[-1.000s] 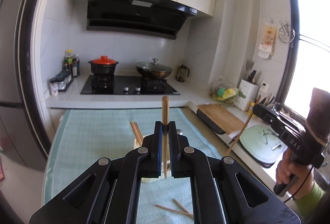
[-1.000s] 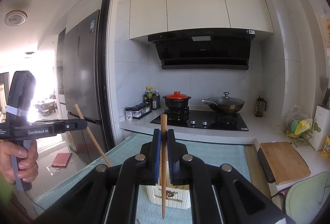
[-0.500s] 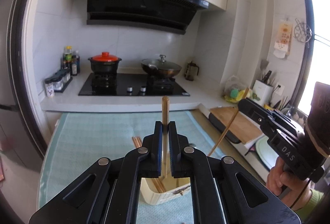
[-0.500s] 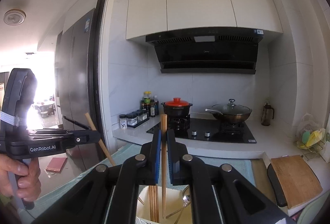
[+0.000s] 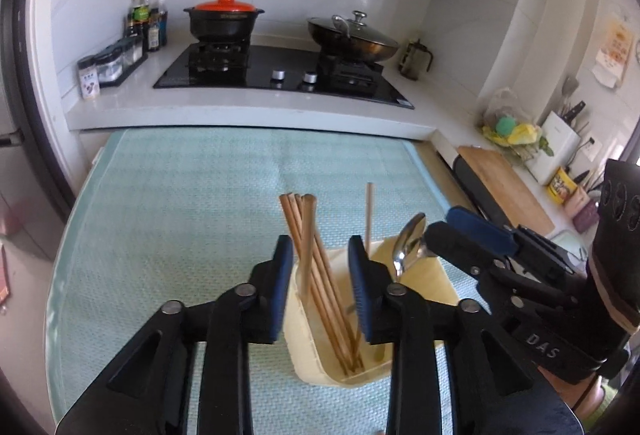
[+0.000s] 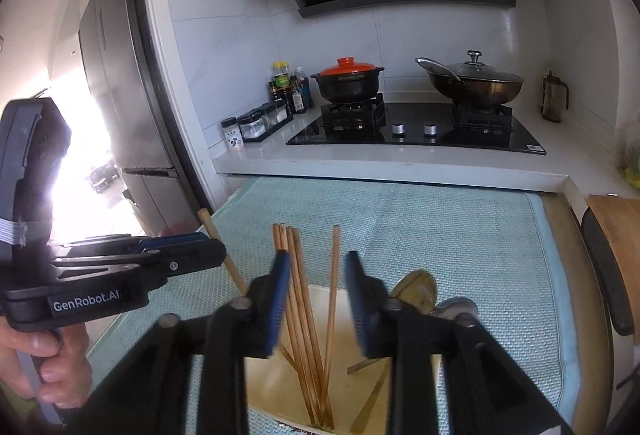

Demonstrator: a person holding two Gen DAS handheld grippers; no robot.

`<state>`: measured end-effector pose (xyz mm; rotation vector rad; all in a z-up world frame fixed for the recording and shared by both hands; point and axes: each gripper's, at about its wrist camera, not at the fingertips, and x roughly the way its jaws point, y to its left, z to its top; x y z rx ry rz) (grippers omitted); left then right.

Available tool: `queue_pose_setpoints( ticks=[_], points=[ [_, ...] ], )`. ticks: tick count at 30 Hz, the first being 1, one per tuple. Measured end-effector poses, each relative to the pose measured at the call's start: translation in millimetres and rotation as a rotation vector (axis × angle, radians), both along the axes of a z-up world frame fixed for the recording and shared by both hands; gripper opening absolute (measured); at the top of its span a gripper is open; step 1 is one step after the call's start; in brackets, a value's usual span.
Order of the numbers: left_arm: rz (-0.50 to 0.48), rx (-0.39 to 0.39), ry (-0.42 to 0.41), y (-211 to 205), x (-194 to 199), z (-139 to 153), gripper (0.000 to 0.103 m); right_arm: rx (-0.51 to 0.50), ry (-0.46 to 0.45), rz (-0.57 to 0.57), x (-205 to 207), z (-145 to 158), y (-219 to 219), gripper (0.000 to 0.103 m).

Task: Organize utensils
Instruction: 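Withdraw both open tools toward the last two crossed chopsticks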

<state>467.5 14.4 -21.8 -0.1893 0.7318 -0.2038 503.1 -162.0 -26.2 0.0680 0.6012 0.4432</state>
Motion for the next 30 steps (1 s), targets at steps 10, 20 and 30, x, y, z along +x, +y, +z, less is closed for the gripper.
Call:
queue_pose_setpoints(
  ticks=[10, 20, 30],
  points=[
    [-0.051, 0.033, 0.044, 8, -90, -26, 0.060, -0.127, 0.005, 0.081, -90, -7, -19, 0.045],
    [-0.111, -0.026, 0.226, -21, -197, -108, 0.060, -0.190, 0.218, 0.144, -216, -89, -56, 0.045],
    [-0.092, -0.076, 0.226, -23, -239, -116, 0.060, -0.400, 0.376, 0.247, -270, -167, -49, 0.008]
  ],
)
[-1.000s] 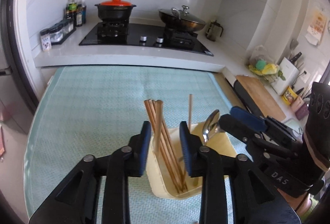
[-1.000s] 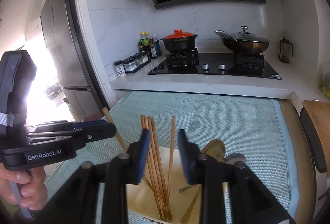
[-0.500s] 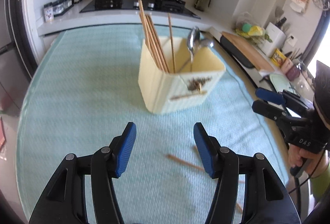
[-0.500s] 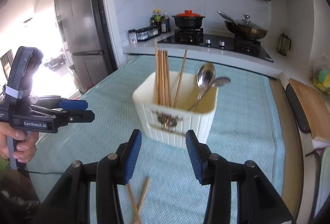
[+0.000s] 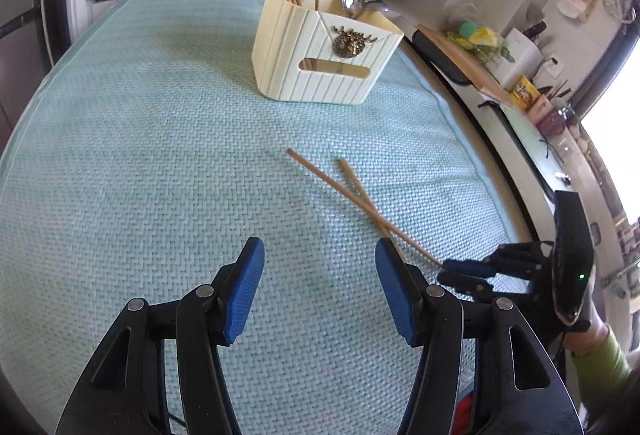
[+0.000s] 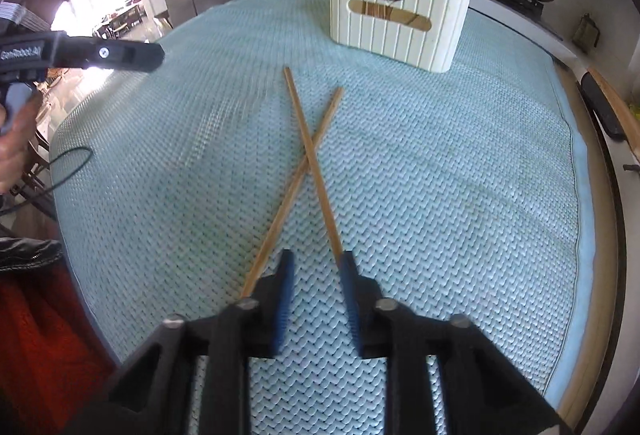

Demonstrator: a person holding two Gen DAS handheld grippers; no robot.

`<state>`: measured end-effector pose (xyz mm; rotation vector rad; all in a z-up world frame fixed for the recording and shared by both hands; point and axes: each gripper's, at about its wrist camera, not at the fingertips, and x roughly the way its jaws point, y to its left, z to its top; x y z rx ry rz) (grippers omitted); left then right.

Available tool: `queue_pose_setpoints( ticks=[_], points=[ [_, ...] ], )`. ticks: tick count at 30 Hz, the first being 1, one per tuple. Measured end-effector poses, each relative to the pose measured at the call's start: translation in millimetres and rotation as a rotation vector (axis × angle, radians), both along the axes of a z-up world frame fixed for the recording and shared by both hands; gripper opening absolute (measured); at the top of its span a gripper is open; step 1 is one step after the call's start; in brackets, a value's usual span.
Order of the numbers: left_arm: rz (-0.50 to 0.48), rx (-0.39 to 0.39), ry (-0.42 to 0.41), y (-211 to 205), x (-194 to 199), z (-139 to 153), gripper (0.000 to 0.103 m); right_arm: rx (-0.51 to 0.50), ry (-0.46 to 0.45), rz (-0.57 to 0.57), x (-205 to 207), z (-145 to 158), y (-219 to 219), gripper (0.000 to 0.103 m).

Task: Organize utensils
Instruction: 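Withdraw both open tools toward the last two crossed chopsticks, then grasp one chopstick with the right tool while the left tool grasps the other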

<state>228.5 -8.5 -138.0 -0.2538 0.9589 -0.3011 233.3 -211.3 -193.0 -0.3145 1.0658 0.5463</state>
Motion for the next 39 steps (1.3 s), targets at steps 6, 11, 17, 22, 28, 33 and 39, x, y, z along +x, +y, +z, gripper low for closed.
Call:
queue_pose_setpoints(
  ticks=[6, 11, 17, 22, 28, 33, 39],
  points=[
    [0.040, -0.001, -0.004, 14, -10, -4, 0.060, 0.069, -0.028, -0.007, -16, 17, 22, 0.003],
    [0.075, -0.016, 0.004, 27, -12, -10, 0.060, 0.124, -0.067, -0.033, -21, 36, 33, 0.021],
    [0.079, -0.013, 0.001, 28, -19, -15, 0.060, 0.028, -0.067, -0.107, 10, 9, 7, 0.038],
    [0.081, -0.010, 0.011, 30, -23, -22, 0.060, 0.006, -0.021, -0.077, 20, -10, 9, 0.033],
    [0.094, -0.009, 0.033, 35, -26, -30, 0.060, 0.066, -0.056, -0.137, 19, 0, 7, 0.006],
    [0.088, 0.013, 0.030, 33, -26, -31, 0.060, 0.143, -0.083, -0.297, 2, 12, -23, 0.006],
    [0.022, 0.018, 0.044, 3, -7, -33, 0.061, 0.053, -0.131, -0.376, -27, 7, -37, 0.008]
  ],
)
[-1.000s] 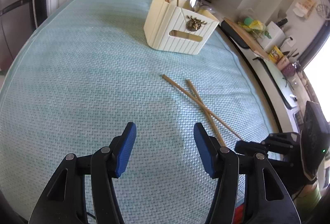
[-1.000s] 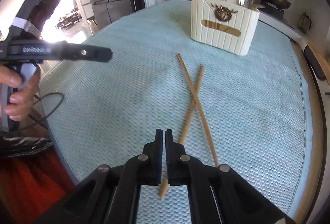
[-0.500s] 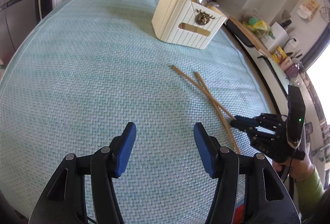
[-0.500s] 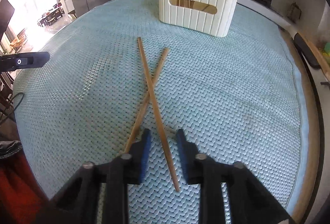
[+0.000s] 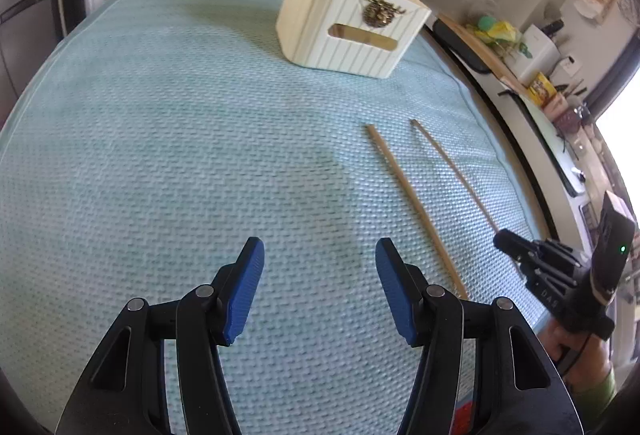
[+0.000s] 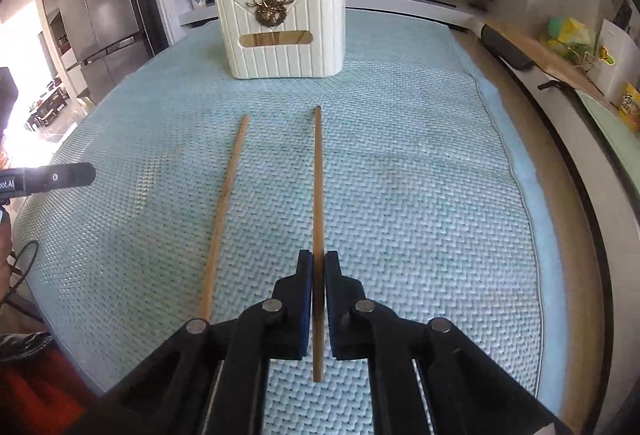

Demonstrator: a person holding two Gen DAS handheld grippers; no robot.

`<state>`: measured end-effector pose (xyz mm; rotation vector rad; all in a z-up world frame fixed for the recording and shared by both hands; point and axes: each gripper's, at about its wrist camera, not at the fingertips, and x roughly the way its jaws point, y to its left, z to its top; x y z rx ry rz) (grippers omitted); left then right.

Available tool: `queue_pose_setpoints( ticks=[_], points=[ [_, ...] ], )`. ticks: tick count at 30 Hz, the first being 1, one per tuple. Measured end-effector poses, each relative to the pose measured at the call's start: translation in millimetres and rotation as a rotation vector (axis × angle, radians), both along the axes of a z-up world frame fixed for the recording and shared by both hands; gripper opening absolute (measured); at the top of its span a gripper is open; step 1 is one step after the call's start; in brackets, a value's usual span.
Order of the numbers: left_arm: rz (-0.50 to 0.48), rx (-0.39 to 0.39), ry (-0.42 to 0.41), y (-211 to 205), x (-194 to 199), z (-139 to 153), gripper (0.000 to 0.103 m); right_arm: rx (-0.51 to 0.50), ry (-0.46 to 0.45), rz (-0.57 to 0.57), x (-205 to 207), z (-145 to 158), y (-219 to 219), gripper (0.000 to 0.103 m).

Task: Organize utensils
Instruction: 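Grasp one chopstick with the right tool while the left tool grasps the other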

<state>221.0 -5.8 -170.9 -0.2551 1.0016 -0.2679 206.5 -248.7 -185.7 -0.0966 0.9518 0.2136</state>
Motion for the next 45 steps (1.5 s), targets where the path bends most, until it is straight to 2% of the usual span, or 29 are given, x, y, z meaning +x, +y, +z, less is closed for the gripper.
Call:
queue_pose_setpoints(
  ticks=[1, 2, 4, 11, 15, 17, 18, 19, 20, 21, 22, 24, 26, 36, 40, 45],
  points=[
    [-0.016, 0.005, 0.001, -8, 5, 0, 0.062, -0.002, 0.010, -0.005, -2, -4, 0, 0.014],
    [-0.030, 0.007, 0.003, -17, 10, 1, 0.062, 0.007, 0.019, -0.010, -3, -7, -2, 0.026],
    [-0.047, 0.001, 0.005, -33, 21, 2, 0.062, 0.034, 0.012, -0.031, -8, -9, -9, 0.033],
    [-0.027, 0.027, 0.009, -80, 61, -1, 0.062, 0.076, -0.036, -0.059, -11, 4, -24, 0.034],
    [0.033, 0.100, 0.027, -100, 86, -13, 0.062, 0.086, -0.057, -0.054, -1, 12, -33, 0.034],
    [0.057, 0.133, 0.056, -108, 94, -23, 0.058, 0.084, -0.071, -0.046, 3, 17, -34, 0.034],
    [0.065, 0.154, 0.061, -112, 95, -27, 0.055, 0.082, -0.077, -0.042, 6, 19, -35, 0.034],
    [0.073, 0.200, 0.025, -118, 93, -26, 0.048, 0.079, -0.083, -0.039, 9, 21, -36, 0.034],
    [0.064, 0.239, 0.020, -124, 91, -28, 0.038, 0.074, -0.087, -0.037, 12, 22, -36, 0.034],
    [0.052, 0.272, -0.004, -129, 89, -28, 0.020, 0.071, -0.087, -0.033, 16, 23, -37, 0.034],
    [0.032, 0.276, -0.017, -132, 86, -29, 0.009, 0.070, -0.084, -0.027, 19, 23, -37, 0.034],
    [0.014, 0.259, -0.021, -132, 84, -29, 0.004, 0.066, -0.083, -0.019, 24, 23, -36, 0.034],
    [-0.004, 0.226, -0.022, -127, 82, -28, 0.004, 0.066, -0.071, -0.007, 30, 22, -34, 0.034],
    [-0.050, 0.199, -0.051, -84, 64, -12, 0.004, 0.114, 0.033, 0.061, 88, 9, -3, 0.034],
    [-0.048, 0.157, -0.043, -68, 67, -11, 0.004, 0.074, 0.094, 0.082, 123, 0, 17, 0.034],
    [-0.044, 0.133, -0.037, -62, 72, -13, 0.004, -0.027, 0.139, 0.094, 157, -16, 40, 0.034]
  ],
)
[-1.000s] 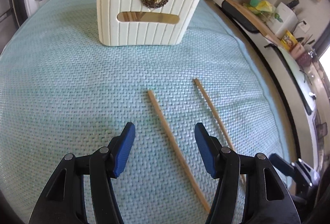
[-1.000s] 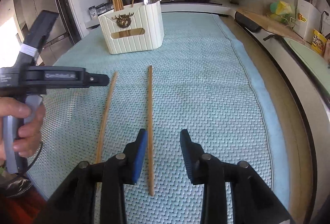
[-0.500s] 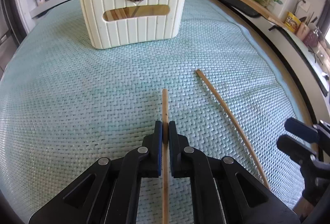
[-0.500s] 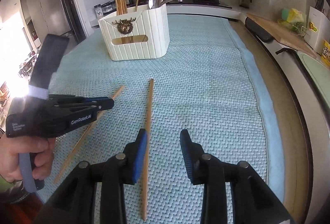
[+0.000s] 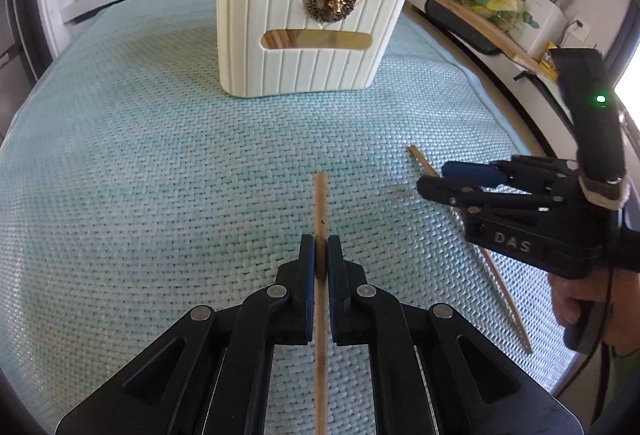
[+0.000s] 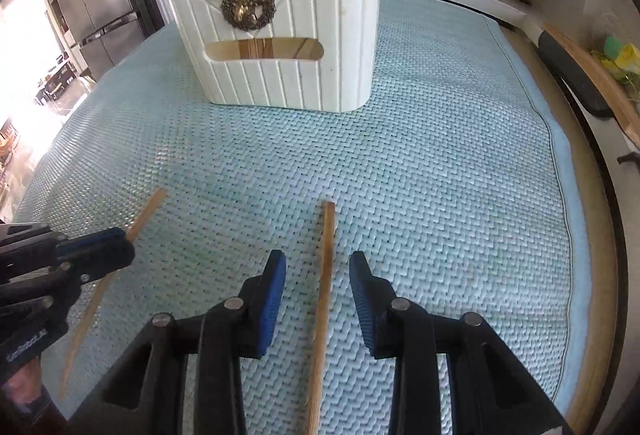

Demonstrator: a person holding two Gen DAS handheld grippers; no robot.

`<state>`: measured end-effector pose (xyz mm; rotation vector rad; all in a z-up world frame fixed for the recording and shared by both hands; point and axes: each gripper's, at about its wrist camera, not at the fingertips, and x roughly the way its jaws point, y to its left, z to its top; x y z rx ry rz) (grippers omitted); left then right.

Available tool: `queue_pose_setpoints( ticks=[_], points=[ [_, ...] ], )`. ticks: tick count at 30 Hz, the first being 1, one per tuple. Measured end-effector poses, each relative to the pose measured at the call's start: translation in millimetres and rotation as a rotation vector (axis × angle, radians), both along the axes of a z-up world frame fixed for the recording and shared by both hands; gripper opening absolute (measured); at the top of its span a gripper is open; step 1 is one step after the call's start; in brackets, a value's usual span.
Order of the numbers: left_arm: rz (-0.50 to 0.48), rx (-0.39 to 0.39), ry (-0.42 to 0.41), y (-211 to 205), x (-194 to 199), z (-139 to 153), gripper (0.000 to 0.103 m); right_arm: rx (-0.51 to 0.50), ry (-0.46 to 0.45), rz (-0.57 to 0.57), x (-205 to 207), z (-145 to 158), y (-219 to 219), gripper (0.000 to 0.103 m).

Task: Organize utensils
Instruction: 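Grasp one chopstick with the right tool while the left tool grasps the other, then lower both chopsticks into the cream holder and open both tools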

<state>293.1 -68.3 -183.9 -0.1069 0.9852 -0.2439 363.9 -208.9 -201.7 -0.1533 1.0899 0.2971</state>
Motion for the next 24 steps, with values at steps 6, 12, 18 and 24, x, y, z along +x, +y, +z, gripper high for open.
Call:
queue_pose_setpoints(
  ticks=[6, 12, 18, 24],
  points=[
    [0.011, -0.020, -0.006, 10, 3, 4, 0.004, -0.016, -0.027, -0.003, 5, 2, 9, 0.006],
    [0.024, -0.065, -0.095, 32, -11, 43, 0.004, 0.169, -0.127, -0.070, -29, 49, -12, 0.006],
    [0.016, -0.103, -0.226, 47, -35, 95, 0.004, 0.291, -0.306, -0.090, -84, 114, -29, 0.006],
    [0.019, -0.149, -0.340, 56, -57, 132, 0.004, 0.345, -0.491, -0.084, -129, 166, -35, 0.006]
  ],
)
